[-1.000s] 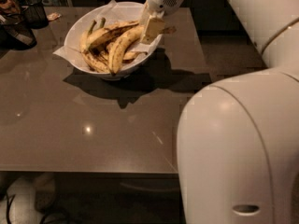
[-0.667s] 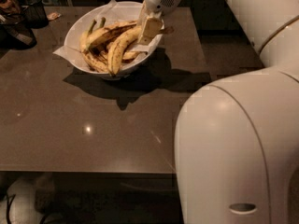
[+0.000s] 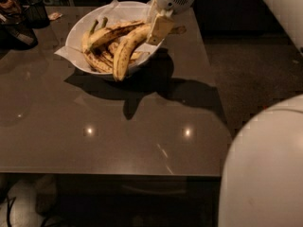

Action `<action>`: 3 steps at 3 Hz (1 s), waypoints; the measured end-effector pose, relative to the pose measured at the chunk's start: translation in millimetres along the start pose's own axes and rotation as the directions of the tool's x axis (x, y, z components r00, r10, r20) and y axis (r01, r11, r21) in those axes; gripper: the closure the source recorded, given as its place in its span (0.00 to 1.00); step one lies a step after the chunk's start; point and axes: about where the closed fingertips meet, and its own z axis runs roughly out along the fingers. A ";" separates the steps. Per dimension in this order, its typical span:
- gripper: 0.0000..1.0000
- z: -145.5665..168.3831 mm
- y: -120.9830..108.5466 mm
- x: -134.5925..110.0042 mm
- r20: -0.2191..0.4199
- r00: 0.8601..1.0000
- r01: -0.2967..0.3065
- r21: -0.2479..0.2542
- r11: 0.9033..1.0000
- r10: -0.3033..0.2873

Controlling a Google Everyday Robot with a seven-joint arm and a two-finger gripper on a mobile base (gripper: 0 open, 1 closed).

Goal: Pick banana from white bowl

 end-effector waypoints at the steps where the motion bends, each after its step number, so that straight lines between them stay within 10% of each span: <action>1: 1.00 -7.8 36.2 17.2 0.004 0.995 -0.103 0.011 0.995 0.103; 3: 1.00 9.2 51.8 28.1 -0.020 0.993 -0.121 -0.033 0.992 0.120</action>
Offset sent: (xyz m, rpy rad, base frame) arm -0.0307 -0.0166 -0.0069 0.0269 0.0292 -0.0834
